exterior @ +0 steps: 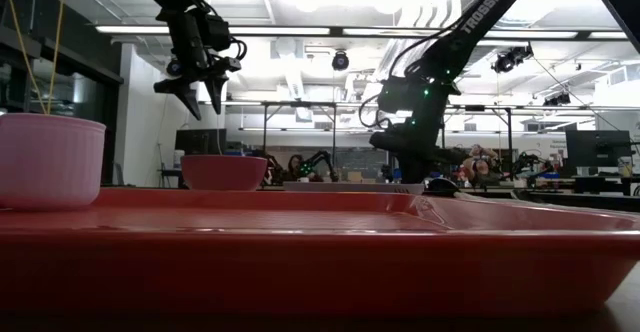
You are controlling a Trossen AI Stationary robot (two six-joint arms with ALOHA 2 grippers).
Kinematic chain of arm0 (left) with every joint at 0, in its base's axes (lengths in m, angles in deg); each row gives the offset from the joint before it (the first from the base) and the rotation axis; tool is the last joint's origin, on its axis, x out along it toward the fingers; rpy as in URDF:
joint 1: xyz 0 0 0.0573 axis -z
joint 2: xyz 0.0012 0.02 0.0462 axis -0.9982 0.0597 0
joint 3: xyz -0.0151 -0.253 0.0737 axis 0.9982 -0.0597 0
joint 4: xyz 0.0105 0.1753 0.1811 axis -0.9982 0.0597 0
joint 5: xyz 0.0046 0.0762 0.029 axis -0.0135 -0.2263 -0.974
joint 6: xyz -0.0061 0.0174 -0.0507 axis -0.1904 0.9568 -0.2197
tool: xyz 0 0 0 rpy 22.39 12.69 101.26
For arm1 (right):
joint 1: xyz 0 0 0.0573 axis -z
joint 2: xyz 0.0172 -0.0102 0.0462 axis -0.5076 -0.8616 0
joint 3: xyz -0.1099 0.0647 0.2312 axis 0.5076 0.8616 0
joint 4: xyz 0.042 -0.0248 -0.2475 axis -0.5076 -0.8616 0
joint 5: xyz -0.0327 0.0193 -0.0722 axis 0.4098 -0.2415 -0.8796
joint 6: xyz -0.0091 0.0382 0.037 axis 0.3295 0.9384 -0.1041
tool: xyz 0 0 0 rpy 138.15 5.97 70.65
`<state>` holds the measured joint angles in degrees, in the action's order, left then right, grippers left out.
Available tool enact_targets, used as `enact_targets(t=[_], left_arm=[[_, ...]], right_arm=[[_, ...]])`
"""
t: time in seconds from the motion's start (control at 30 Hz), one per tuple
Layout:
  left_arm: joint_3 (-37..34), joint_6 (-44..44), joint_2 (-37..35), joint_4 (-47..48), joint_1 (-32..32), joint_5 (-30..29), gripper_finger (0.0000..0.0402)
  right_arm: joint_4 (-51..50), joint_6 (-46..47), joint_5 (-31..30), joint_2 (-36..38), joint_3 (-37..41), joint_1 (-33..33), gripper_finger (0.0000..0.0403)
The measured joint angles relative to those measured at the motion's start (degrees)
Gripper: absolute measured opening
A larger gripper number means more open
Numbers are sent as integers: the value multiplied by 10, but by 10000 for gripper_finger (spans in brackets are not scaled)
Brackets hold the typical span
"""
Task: Set up tray
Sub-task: Put the white plate to the bottom of the purple mug on the red tray
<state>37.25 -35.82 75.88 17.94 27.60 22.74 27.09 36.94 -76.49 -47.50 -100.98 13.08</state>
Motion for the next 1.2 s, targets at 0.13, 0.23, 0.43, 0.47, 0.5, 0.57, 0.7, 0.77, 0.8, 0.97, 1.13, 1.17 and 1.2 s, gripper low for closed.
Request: enact_targets(t=[0.13,0.23,0.43,0.47,0.5,0.57,0.7,0.77,0.8,0.97,1.13,1.17,1.2], left_arm=[[0,0,0,0,0,0,254],[0,0,0,1,0,0,254],[0,0,0,1,0,0,254],[0,0,0,1,0,0,254],[0,0,0,2,0,0,254],[0,0,0,3,0,0,254],[0,3,0,3,0,0,254],[0,9,0,3,0,0,254],[0,12,0,3,0,0,254],[0,20,0,3,0,0,254],[0,60,0,-4,1,-8,254],[0,65,0,-5,2,-12,254],[0,69,0,-6,2,-13,254]], right_arm=[[0,5,13,0,0,9,1],[-5,7,17,0,-5,15,0],[-40,-8,10,0,-54,19,1],[-48,-12,7,0,-65,19,1],[-58,-16,5,0,-76,19,1],[-74,-24,3,0,-99,19,1],[-105,-35,2,0,-142,21,1],[-121,-37,1,0,-158,23,1],[-129,-38,1,0,-166,24,1],[-150,-39,9,0,-186,27,1],[-153,-40,37,0,-191,29,1],[-153,-39,45,0,-191,30,0],[-153,-40,51,0,-191,31,0]])
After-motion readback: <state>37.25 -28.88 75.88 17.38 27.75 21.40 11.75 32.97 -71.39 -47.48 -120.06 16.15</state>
